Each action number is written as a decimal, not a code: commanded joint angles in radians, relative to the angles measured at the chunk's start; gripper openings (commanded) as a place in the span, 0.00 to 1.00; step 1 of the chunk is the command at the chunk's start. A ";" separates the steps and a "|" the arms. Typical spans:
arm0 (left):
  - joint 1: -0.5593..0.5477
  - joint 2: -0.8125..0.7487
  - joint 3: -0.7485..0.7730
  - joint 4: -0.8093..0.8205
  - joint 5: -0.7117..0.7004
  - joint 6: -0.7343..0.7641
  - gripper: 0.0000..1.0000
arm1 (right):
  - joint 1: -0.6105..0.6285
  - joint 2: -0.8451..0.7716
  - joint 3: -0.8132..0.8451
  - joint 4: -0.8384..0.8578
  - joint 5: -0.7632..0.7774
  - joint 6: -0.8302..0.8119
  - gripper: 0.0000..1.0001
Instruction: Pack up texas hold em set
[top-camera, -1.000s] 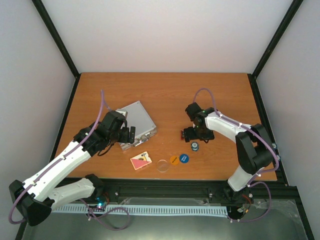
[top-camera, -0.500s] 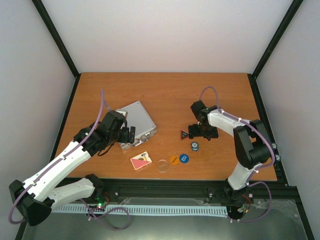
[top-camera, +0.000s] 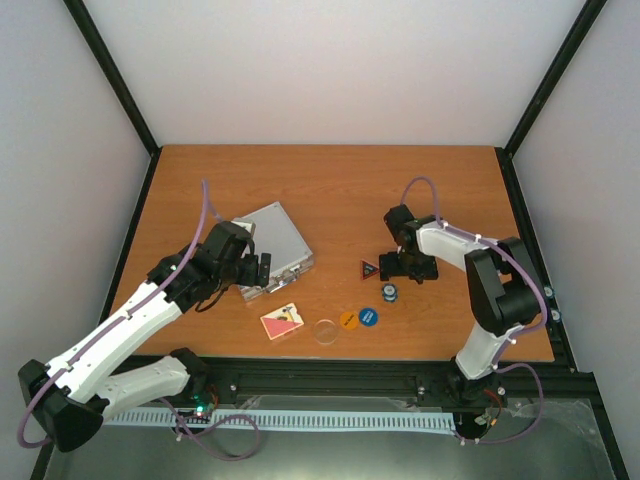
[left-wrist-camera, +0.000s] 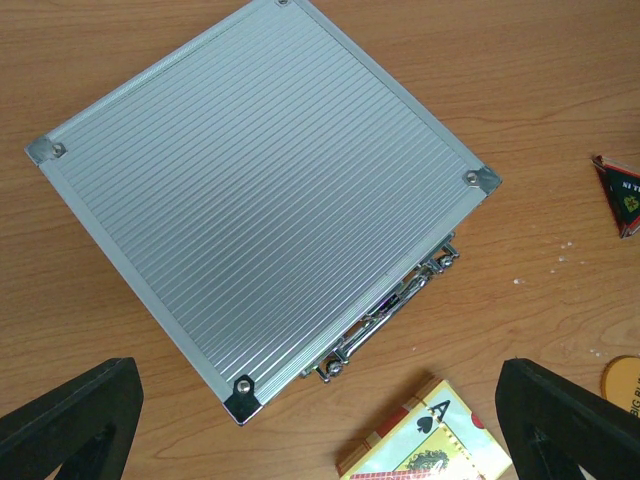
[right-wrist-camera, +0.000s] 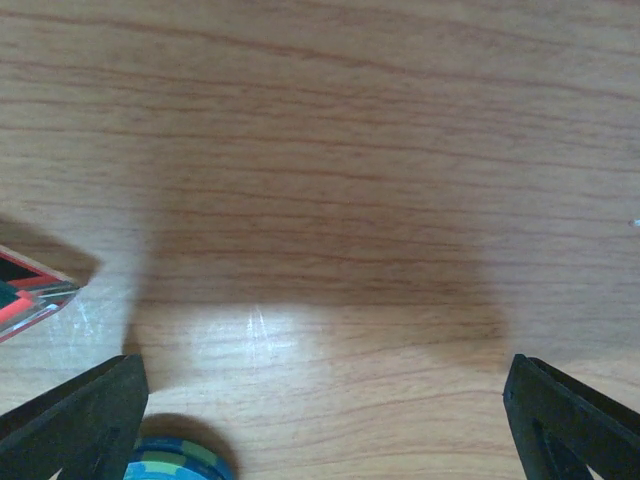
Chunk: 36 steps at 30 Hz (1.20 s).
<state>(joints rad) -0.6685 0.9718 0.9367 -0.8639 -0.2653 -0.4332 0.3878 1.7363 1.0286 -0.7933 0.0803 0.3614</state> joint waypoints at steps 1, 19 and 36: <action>0.000 -0.004 0.000 0.004 -0.008 -0.009 1.00 | -0.009 -0.007 -0.033 0.015 0.011 -0.006 1.00; 0.000 -0.001 -0.007 0.009 -0.004 -0.017 1.00 | -0.009 -0.092 -0.104 0.003 -0.007 0.005 1.00; 0.000 -0.001 -0.004 0.011 -0.001 -0.017 1.00 | -0.009 -0.081 -0.016 -0.005 -0.019 -0.009 1.00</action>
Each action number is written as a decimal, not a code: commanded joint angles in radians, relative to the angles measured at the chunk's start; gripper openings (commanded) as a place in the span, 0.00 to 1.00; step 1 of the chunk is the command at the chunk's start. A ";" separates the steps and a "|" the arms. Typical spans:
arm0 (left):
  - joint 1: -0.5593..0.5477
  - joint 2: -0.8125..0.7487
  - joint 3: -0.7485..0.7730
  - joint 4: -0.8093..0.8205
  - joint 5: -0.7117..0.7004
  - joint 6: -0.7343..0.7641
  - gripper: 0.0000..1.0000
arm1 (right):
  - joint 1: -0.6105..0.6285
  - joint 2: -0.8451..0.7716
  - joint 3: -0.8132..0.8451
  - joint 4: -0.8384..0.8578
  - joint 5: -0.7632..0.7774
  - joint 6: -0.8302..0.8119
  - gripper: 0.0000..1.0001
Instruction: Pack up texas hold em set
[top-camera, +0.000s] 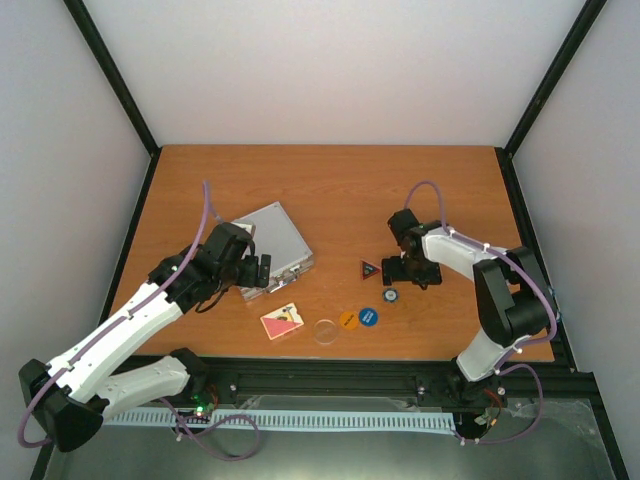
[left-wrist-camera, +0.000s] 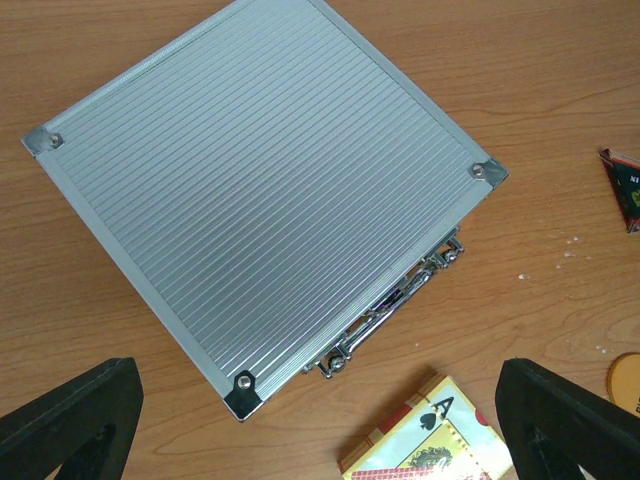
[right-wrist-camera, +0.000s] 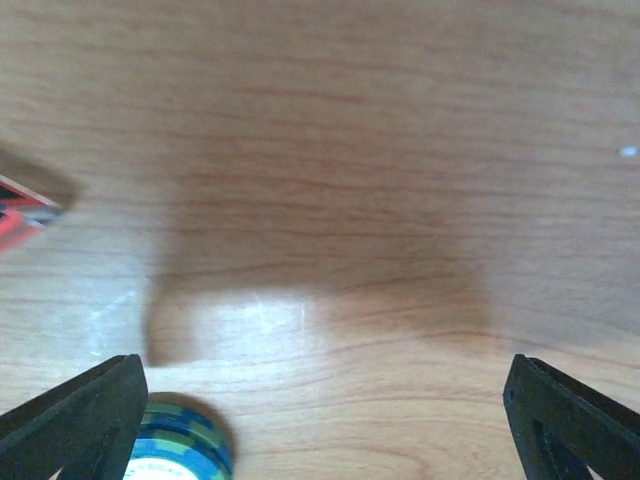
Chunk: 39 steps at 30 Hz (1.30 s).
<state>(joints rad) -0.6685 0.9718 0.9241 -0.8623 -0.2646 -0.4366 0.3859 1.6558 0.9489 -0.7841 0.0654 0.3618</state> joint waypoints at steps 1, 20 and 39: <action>0.000 -0.001 0.008 0.009 -0.002 -0.013 1.00 | -0.007 -0.002 0.074 -0.017 -0.006 -0.010 1.00; 0.001 0.004 0.013 0.014 -0.001 -0.007 1.00 | 0.111 -0.036 0.037 -0.061 -0.077 0.014 1.00; 0.000 -0.001 0.003 0.025 0.012 -0.003 1.00 | 0.126 -0.038 0.012 -0.028 -0.047 0.032 0.93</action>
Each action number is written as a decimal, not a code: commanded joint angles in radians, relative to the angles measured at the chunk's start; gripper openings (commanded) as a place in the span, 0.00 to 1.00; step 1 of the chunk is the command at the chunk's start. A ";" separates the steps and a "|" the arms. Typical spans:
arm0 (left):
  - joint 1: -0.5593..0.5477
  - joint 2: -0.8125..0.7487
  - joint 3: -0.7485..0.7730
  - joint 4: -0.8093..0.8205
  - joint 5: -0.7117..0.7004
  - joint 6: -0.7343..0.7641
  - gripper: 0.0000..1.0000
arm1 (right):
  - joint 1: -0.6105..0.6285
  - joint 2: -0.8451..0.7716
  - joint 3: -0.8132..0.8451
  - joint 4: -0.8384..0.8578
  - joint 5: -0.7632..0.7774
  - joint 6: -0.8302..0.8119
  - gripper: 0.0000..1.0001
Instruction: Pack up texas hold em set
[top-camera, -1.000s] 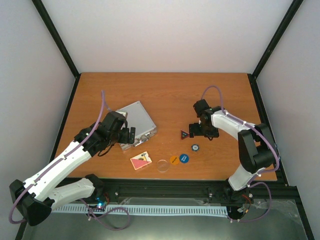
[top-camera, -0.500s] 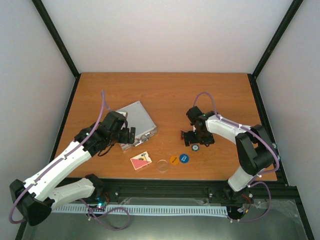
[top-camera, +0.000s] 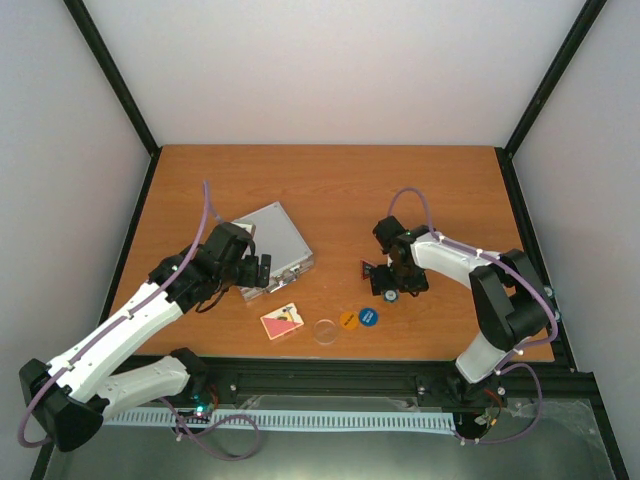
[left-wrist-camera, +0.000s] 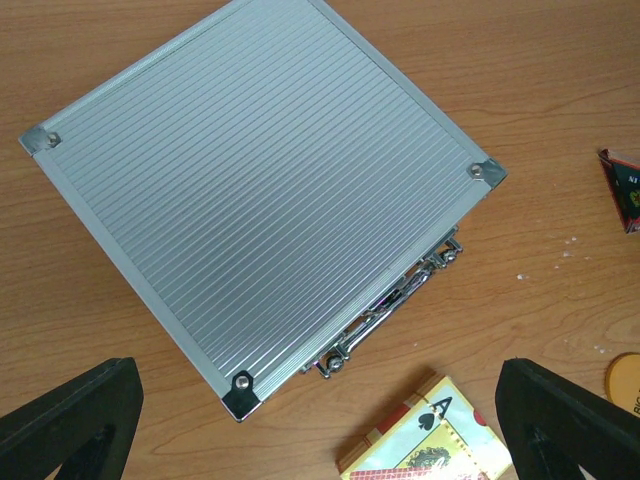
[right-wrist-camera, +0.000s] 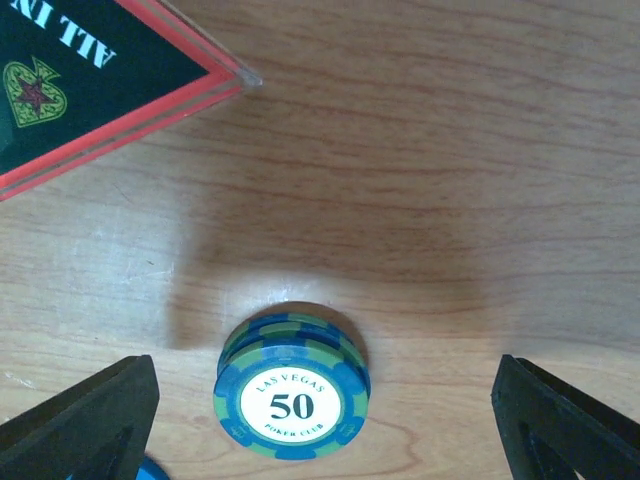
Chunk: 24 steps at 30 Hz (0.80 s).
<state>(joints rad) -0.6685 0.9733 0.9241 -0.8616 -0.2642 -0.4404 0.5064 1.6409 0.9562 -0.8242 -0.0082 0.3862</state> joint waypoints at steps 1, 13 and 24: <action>0.000 -0.004 -0.002 0.033 0.019 0.004 1.00 | 0.006 -0.026 0.012 0.010 0.035 0.004 0.93; 0.000 -0.009 -0.063 0.168 0.189 -0.042 1.00 | 0.006 -0.045 0.101 0.039 0.070 -0.033 0.94; -0.025 0.048 -0.146 0.361 0.307 -0.083 0.93 | -0.047 -0.087 0.103 0.108 0.102 -0.023 0.95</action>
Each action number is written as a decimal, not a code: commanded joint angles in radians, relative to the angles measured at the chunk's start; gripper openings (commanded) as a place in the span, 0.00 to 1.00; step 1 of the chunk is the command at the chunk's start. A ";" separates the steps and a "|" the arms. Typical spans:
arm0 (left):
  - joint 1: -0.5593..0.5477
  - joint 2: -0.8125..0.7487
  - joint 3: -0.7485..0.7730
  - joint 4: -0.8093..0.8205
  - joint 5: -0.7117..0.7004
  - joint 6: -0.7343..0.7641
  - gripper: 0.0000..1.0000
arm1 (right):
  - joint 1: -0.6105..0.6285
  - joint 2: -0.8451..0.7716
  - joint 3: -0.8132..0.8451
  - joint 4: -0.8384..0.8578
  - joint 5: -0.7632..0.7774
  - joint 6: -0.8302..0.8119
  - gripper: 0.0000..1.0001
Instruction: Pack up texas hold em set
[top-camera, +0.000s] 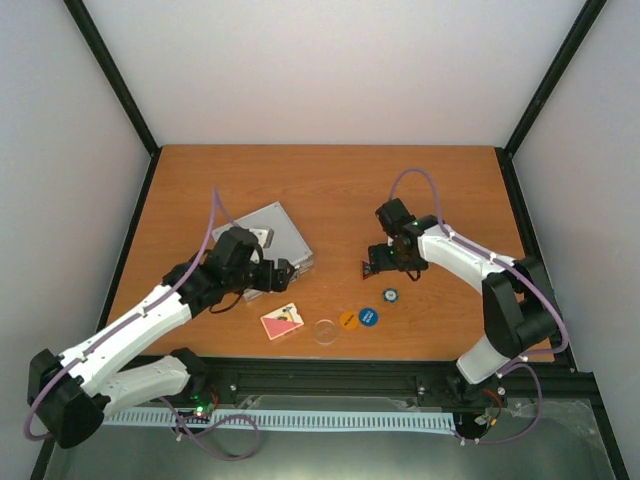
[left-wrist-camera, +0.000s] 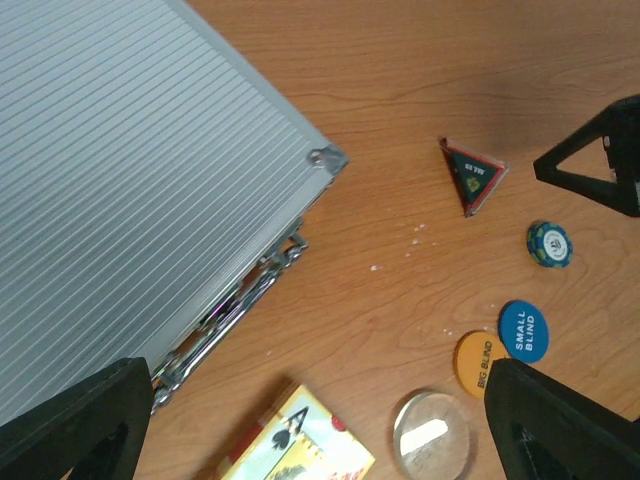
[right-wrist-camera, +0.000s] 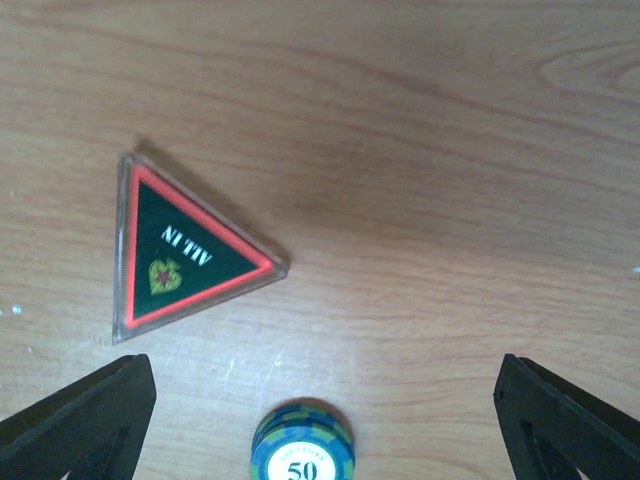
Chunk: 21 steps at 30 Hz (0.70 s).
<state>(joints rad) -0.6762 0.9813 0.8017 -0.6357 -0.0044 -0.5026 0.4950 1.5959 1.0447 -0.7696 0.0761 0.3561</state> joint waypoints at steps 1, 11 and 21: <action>-0.028 0.061 -0.027 0.161 0.043 -0.021 0.91 | -0.045 -0.047 0.017 0.063 0.016 0.009 0.95; -0.105 0.098 -0.045 0.254 -0.080 -0.055 0.67 | -0.079 -0.061 0.000 0.115 -0.037 -0.012 0.94; -0.190 0.108 -0.114 0.310 -0.238 -0.138 0.59 | -0.124 -0.101 -0.003 0.198 -0.187 -0.023 0.87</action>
<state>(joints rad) -0.8410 1.1156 0.6807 -0.3717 -0.1425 -0.5785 0.3847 1.5330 1.0439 -0.6426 0.0051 0.3485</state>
